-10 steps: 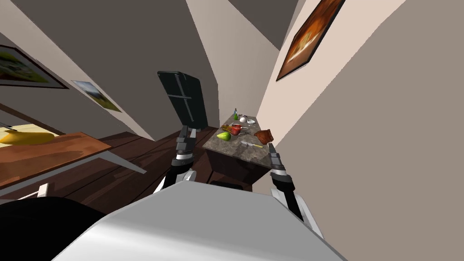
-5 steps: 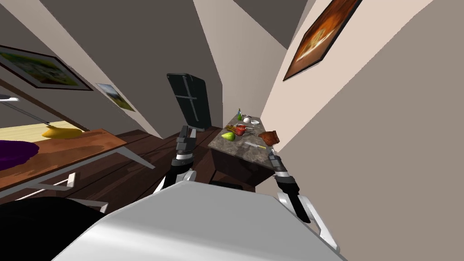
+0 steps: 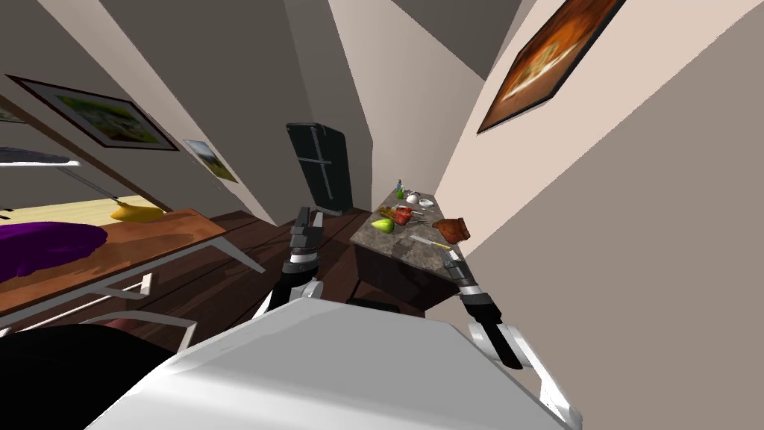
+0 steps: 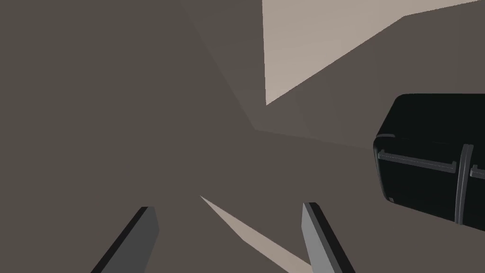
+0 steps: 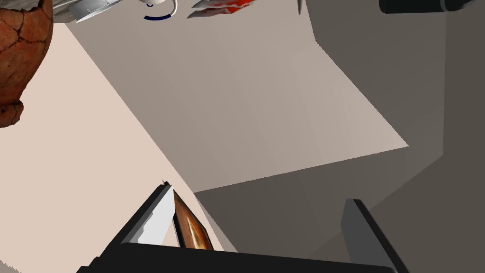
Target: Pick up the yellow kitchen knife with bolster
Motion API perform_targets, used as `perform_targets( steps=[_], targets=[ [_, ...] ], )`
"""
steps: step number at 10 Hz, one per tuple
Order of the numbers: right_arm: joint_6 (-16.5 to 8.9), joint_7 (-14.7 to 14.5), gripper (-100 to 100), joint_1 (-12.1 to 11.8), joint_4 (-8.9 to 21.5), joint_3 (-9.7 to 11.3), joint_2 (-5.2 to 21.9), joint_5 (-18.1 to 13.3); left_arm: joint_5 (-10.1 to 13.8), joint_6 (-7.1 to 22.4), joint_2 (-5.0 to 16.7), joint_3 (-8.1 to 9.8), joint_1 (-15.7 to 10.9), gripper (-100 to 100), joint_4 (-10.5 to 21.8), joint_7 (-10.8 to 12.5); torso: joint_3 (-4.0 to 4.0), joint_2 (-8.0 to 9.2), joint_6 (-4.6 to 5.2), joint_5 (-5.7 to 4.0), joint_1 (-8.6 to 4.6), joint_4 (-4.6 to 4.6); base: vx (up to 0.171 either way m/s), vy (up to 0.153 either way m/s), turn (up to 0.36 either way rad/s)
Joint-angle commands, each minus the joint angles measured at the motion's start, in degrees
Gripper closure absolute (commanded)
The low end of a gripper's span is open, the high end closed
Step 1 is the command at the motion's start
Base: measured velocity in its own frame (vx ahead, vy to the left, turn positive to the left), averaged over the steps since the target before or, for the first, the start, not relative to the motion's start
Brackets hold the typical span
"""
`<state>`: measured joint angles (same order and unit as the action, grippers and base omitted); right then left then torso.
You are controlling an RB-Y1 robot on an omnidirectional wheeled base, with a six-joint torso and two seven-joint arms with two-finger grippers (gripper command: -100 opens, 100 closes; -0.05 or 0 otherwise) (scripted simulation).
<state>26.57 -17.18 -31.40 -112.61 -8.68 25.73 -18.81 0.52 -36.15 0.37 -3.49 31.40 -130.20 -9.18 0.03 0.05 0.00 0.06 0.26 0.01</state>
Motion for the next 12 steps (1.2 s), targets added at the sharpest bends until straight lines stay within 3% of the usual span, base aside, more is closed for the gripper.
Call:
perform_targets(
  steps=[1,3,6,7,9,10,12],
  targets=[
    [0.0,-1.2,-100,-0.1,2.5,-1.1,2.9,-2.0,0.0,0.0,0.0,0.00,0.0,0,0.0,0.0,0.00,0.00,0.00,0.00,0.00,0.00,-0.011,0.094,0.164],
    [0.0,-2.0,-100,-0.1,4.3,-1.8,5.4,-3.3,0.0,0.0,0.0,0.00,0.0,0,0.0,0.0,-0.01,-0.02,0.00,0.02,0.06,0.00,-0.001,0.082,0.109],
    [-0.2,-4.5,-100,-0.5,9.7,-3.4,11.3,-7.3,0.0,0.0,0.0,0.00,0.0,0,0.0,0.0,-0.03,-0.05,0.00,0.01,0.03,-0.01,0.006,0.086,0.155],
    [-0.2,-4.5,-100,-0.5,9.7,-3.4,11.8,-7.3,0.0,0.0,0.0,0.00,0.0,0,0.0,0.0,-0.02,-0.05,0.00,0.02,0.07,-0.01,0.010,0.063,0.046],
    [-0.6,-6.3,-100,-0.8,13.3,-3.9,15.9,-9.9,0.0,0.0,0.0,0.00,0.0,0,0.0,0.0,-0.04,-0.07,0.00,-0.01,-0.07,-0.01,0.016,0.062,0.158],
    [-0.6,-6.3,-100,-0.8,13.4,-3.9,16.1,-9.9,0.0,0.0,0.0,0.00,0.0,0,0.0,0.0,-0.04,-0.08,0.00,0.00,-0.04,-0.01,0.018,0.046,0.050],
    [-1.2,-8.1,-100,-1.2,17.0,-4.0,20.3,-12.4,0.0,0.0,0.0,0.01,0.0,0,0.0,0.0,-0.05,-0.09,0.00,-0.02,-0.12,-0.02,0.026,0.049,0.155]
  ],
)
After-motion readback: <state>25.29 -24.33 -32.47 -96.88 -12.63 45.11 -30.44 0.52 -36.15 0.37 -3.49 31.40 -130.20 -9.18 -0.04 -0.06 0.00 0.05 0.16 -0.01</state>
